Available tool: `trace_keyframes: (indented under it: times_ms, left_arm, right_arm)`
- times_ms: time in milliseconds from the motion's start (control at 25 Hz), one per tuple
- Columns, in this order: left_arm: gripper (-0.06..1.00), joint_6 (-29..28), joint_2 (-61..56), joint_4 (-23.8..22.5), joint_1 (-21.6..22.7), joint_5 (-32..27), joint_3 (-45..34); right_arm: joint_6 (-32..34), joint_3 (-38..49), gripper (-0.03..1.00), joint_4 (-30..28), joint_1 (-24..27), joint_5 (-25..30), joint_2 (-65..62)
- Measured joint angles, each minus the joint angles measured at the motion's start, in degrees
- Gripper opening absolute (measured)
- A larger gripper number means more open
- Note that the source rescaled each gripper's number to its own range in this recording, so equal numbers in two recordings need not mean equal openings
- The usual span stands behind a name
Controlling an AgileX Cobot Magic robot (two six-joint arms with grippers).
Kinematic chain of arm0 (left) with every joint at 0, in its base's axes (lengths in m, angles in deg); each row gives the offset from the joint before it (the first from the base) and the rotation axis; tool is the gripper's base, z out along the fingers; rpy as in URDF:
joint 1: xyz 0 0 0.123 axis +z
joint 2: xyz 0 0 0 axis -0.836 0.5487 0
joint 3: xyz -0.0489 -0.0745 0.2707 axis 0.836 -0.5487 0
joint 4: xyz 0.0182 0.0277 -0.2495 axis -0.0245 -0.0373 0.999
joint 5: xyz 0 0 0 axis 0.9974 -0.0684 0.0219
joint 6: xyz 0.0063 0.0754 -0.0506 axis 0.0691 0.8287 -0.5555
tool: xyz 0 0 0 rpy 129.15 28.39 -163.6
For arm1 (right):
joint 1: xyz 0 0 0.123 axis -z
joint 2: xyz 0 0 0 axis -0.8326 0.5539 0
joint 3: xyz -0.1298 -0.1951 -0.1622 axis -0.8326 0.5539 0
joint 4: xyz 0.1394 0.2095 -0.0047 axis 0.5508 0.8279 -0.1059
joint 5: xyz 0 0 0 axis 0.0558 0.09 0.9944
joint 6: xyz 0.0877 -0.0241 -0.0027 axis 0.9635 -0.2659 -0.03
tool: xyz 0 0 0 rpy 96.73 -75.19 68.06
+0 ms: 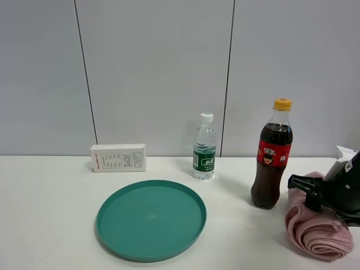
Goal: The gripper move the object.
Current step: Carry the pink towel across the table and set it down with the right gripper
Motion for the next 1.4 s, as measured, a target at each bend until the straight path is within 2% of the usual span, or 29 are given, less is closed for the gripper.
trace_keyframes:
  times_ms: [280,520,760,840,920,1040,1200,1400]
  left_arm:
    - [1.0,0.0,0.0,0.0,0.0,0.0,0.0]
    - [1.0,0.0,0.0,0.0,0.0,0.0,0.0]
    - [1.0,0.0,0.0,0.0,0.0,0.0,0.0]
    - [1.0,0.0,0.0,0.0,0.0,0.0,0.0]
    - [1.0,0.0,0.0,0.0,0.0,0.0,0.0]
    - [1.0,0.0,0.0,0.0,0.0,0.0,0.0]
    - [1.0,0.0,0.0,0.0,0.0,0.0,0.0]
    - [1.0,0.0,0.0,0.0,0.0,0.0,0.0]
  right_arm:
    - [-1.35,0.38,0.0,-0.17,0.0,8.19,-8.52]
    - [-2.87,0.43,0.0,-0.23,0.0,16.61,-21.94]
    - [-3.12,0.43,0.0,-0.29,0.0,18.37,-38.75]
    - [-5.67,0.43,0.0,-0.09,-0.14,18.18,-43.43]
    - [-10.48,0.44,0.0,0.5,-1.44,17.13,-47.81]
    - [-19.33,0.49,0.0,4.09,-6.13,11.98,-52.28]
    - [-30.17,0.49,0.0,8.67,-16.37,2.16,-53.56]
    - [-43.31,0.18,0.0,9.94,-29.59,-8.1,-47.23]
